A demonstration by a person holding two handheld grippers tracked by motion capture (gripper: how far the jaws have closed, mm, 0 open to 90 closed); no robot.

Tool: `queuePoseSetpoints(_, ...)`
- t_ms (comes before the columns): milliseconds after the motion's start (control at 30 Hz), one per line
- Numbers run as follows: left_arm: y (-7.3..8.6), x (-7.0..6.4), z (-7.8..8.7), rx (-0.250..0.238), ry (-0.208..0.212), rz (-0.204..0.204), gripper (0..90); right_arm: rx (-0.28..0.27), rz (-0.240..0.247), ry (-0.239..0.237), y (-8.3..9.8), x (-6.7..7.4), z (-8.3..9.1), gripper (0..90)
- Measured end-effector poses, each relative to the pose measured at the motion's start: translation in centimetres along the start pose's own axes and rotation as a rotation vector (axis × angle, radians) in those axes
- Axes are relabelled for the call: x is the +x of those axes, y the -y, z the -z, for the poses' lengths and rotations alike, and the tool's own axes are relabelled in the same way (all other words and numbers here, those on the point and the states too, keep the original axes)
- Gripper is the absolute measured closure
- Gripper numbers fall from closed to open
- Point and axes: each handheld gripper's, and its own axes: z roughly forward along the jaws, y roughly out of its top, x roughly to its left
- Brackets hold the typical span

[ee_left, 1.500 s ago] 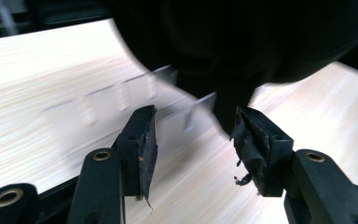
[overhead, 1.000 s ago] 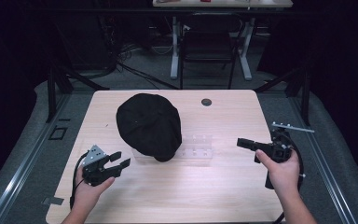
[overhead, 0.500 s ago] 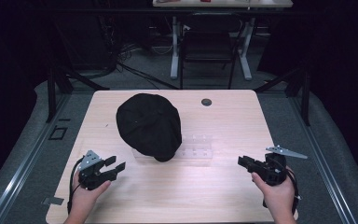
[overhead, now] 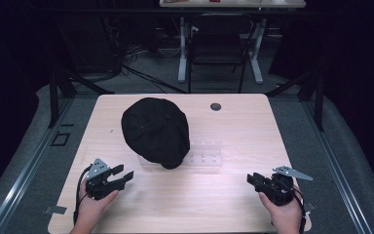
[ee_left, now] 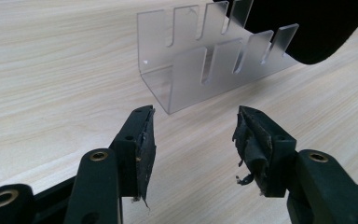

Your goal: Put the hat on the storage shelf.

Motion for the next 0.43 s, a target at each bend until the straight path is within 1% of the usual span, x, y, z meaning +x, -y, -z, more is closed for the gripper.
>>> queuePoseSetpoints(100,0.07,-0.17,-0.16,0.003,0.0,-0.005,47.2,-0.01,0.001,0.003,0.33,-0.03,-0.25,66.1)
queuePoseSetpoints(167,0.09,-0.22,-0.21,0.005,0.004,-0.01,47.0,-0.003,0.016,0.005,0.46,-0.03,-0.35,66.1)
queuePoseSetpoints(333,0.06,-0.32,-0.19,-0.004,0.003,-0.014,46.8,-0.015,0.021,0.0,0.64,0.02,-0.51,64.1)
queuePoseSetpoints(400,-0.01,-0.4,-0.12,-0.003,0.006,-0.015,46.5,-0.004,0.038,0.013,0.71,0.03,-0.57,63.1)
queuePoseSetpoints(433,-0.04,-0.47,-0.12,-0.007,0.007,-0.018,46.4,-0.012,0.04,0.015,0.76,0.07,-0.63,62.8)
